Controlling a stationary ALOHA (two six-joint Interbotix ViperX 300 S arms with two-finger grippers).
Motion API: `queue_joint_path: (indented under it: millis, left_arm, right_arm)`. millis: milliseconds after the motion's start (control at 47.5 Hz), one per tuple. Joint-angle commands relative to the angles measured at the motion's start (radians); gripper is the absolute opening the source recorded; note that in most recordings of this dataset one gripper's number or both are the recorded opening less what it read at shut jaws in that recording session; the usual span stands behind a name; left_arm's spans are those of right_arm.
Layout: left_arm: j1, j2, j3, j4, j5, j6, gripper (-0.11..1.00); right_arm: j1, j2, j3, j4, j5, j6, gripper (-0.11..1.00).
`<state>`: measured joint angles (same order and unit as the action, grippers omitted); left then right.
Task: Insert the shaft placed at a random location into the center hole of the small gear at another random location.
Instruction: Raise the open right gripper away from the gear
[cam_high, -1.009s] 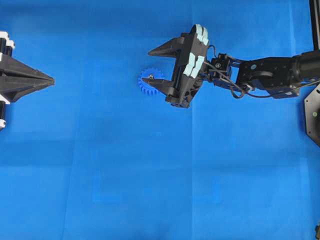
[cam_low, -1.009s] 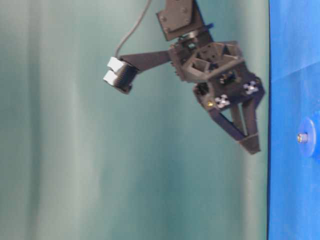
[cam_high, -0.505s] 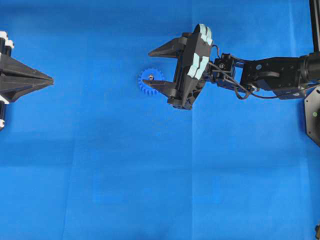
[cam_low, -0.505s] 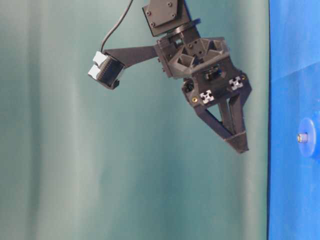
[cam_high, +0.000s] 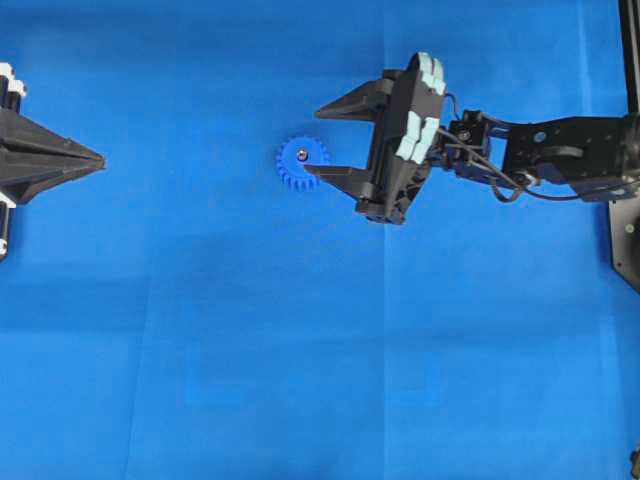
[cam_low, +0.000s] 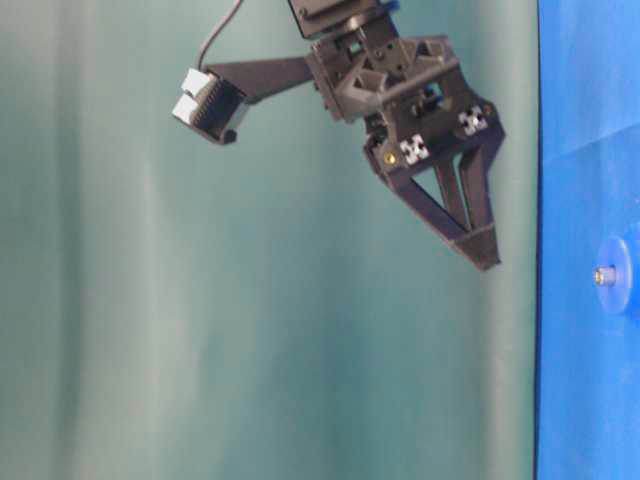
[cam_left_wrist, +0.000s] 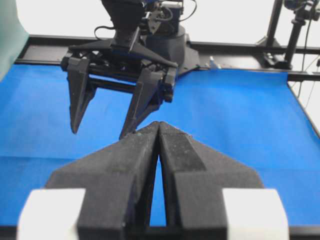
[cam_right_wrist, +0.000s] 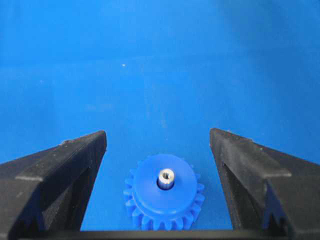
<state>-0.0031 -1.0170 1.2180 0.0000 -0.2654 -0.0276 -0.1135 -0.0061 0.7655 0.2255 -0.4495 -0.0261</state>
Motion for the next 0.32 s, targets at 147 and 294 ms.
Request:
queue_joint_path:
  millis: [147, 294]
  left_arm:
    - [0.002, 0.003, -0.011, 0.002, -0.006, -0.002, 0.00]
    - [0.002, 0.003, -0.011, 0.002, -0.006, -0.002, 0.00]
  right_arm:
    - [0.005, -0.060, 0.015, -0.002, -0.008, 0.000, 0.74]
    - [0.008, -0.063, 0.017, -0.002, -0.005, 0.000, 0.74]
